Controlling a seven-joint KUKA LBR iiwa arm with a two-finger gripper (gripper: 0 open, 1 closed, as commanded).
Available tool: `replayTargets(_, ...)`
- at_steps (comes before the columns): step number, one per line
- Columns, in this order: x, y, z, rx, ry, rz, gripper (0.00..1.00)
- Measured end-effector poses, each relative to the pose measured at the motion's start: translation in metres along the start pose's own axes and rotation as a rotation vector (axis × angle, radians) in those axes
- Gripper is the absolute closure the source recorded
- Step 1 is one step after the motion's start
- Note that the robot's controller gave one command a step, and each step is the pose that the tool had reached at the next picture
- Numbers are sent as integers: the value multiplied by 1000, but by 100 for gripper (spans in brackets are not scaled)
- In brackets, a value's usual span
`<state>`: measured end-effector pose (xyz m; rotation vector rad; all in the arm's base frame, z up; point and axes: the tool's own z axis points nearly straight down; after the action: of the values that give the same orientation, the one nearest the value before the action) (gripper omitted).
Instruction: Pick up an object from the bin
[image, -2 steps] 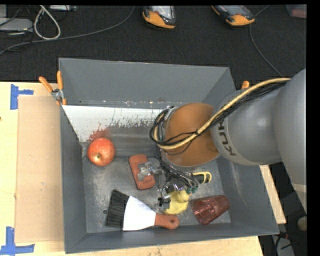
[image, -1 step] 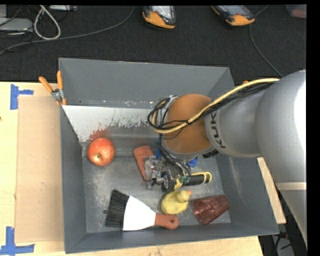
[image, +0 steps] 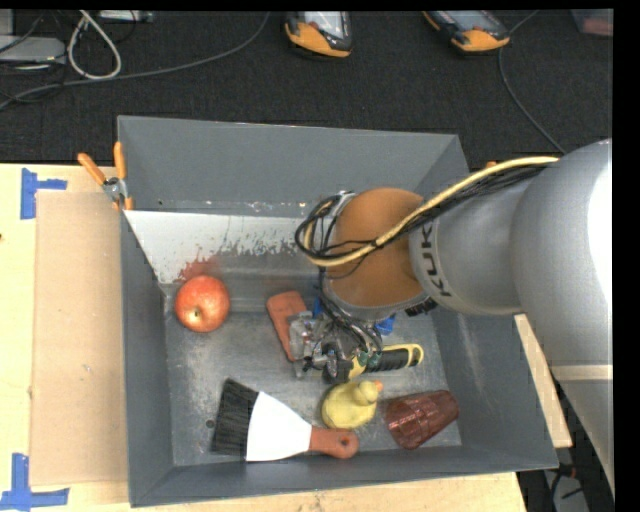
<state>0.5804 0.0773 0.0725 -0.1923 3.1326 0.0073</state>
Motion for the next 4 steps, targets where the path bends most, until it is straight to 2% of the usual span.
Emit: replayTargets(4, 0, 0, 0, 0, 0, 5, 100)
